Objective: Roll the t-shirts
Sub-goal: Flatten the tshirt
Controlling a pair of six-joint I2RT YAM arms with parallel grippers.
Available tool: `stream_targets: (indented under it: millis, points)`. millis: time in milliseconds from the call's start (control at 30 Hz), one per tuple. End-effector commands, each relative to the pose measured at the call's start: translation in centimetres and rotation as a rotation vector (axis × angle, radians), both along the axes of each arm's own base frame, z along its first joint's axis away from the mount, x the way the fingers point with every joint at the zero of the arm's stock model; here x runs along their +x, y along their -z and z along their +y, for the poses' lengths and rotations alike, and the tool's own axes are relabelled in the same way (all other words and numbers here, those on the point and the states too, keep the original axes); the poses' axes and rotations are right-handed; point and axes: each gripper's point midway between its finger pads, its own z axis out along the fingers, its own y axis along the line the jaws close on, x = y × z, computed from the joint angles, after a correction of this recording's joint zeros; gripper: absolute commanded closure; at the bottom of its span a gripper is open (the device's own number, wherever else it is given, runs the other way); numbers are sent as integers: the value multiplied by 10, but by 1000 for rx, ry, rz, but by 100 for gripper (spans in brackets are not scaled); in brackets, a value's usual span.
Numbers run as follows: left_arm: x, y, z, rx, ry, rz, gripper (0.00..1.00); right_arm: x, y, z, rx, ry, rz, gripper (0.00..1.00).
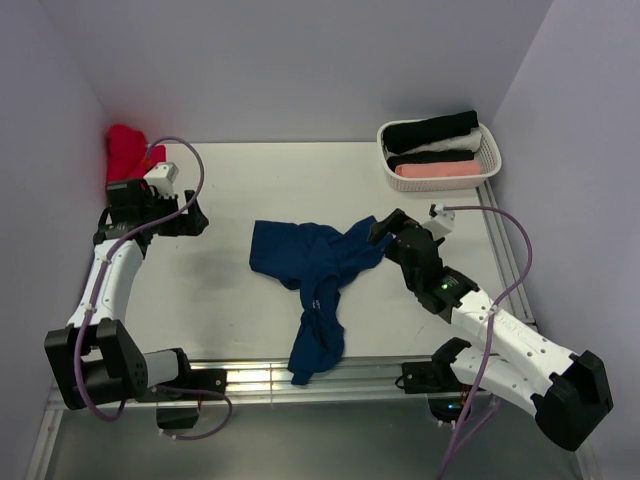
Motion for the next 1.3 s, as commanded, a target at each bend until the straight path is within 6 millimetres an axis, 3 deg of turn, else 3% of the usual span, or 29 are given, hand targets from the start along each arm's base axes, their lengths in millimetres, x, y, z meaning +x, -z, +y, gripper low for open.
stream_targets:
  millis: [0,200,367,533,567,667,800,933,1000,1033,1267]
  points:
    - [-5,-12,-11,-13,64,-24,4,1,-7,1,18,4,-29,0]
    - [-11,-13,-14,-9,99,1,4,-8,-2,16,1,-94,-11,0]
    - [-16,-7,-20,-9,141,30,4,-18,18,39,-35,-126,82,4]
    - [-20,15,-27,4,187,108,4,-40,36,96,-61,-259,166,9]
    - [-20,18,-28,8,196,117,4,-42,49,101,-92,-257,206,10]
    - [-21,30,-36,-17,233,167,4,-47,63,112,-139,-246,254,10]
    - [-16,47,-50,-38,272,212,4,-47,68,139,-61,-307,261,16]
    - [-7,73,-73,-76,320,287,4,-44,75,139,-75,-261,296,21]
    - [5,78,-75,-90,308,298,6,-43,77,139,-61,-244,296,22]
    - [5,91,-88,-98,337,337,7,-43,78,140,-47,-247,288,23]
    - [37,119,-108,-140,319,401,11,-40,83,147,-16,-256,275,26]
